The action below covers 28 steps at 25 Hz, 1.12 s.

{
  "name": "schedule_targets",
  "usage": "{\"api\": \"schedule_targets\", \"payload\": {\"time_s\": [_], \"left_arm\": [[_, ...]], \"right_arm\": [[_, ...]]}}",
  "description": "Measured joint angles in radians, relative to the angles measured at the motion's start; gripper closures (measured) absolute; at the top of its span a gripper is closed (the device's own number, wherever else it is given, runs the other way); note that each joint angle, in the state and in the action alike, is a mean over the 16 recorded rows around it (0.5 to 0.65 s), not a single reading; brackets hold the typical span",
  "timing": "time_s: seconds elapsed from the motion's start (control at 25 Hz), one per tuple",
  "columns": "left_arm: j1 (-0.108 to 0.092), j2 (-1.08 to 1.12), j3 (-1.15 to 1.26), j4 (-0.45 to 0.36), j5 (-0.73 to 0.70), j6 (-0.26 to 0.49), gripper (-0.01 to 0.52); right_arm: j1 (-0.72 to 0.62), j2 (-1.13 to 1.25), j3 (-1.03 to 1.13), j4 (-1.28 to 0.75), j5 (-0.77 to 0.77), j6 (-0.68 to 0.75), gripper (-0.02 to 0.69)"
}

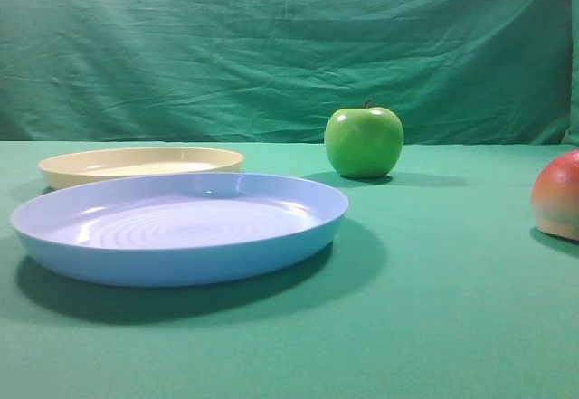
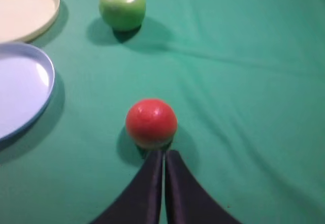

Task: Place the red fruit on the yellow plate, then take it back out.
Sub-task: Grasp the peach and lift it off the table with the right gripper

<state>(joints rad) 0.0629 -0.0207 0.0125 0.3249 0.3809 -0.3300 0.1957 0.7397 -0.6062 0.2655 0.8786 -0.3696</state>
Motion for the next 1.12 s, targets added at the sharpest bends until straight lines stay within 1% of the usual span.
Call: {"api": "schedule_targets", "payload": {"time_s": [0.28, 0.36, 0.44, 0.56, 0.92, 1.04, 1.12], "left_arm": [[0.000, 0.000, 0.000, 0.000, 0.000, 0.000, 0.514], [0.000, 0.000, 0.000, 0.000, 0.000, 0.000, 0.514], [0.000, 0.000, 0.000, 0.000, 0.000, 0.000, 0.514], [0.000, 0.000, 0.000, 0.000, 0.000, 0.000, 0.514], [0.000, 0.000, 0.000, 0.000, 0.000, 0.000, 0.514], [0.000, 0.000, 0.000, 0.000, 0.000, 0.000, 0.514], [0.000, 0.000, 0.000, 0.000, 0.000, 0.000, 0.514]], "right_arm": [[0.096, 0.250, -0.061, -0.048, -0.061, 0.023, 0.658], [0.116, 0.311, -0.072, -0.067, -0.090, 0.030, 0.640], [0.132, 0.369, -0.080, -0.086, -0.121, 0.037, 0.605], [0.150, 0.444, -0.089, -0.111, -0.165, 0.042, 0.515], [0.160, 0.617, -0.098, -0.147, -0.280, 0.046, 0.161], [0.160, 0.669, -0.100, -0.148, -0.312, 0.048, 0.074], [0.160, 0.703, -0.101, -0.148, -0.332, 0.049, 0.039]]}}
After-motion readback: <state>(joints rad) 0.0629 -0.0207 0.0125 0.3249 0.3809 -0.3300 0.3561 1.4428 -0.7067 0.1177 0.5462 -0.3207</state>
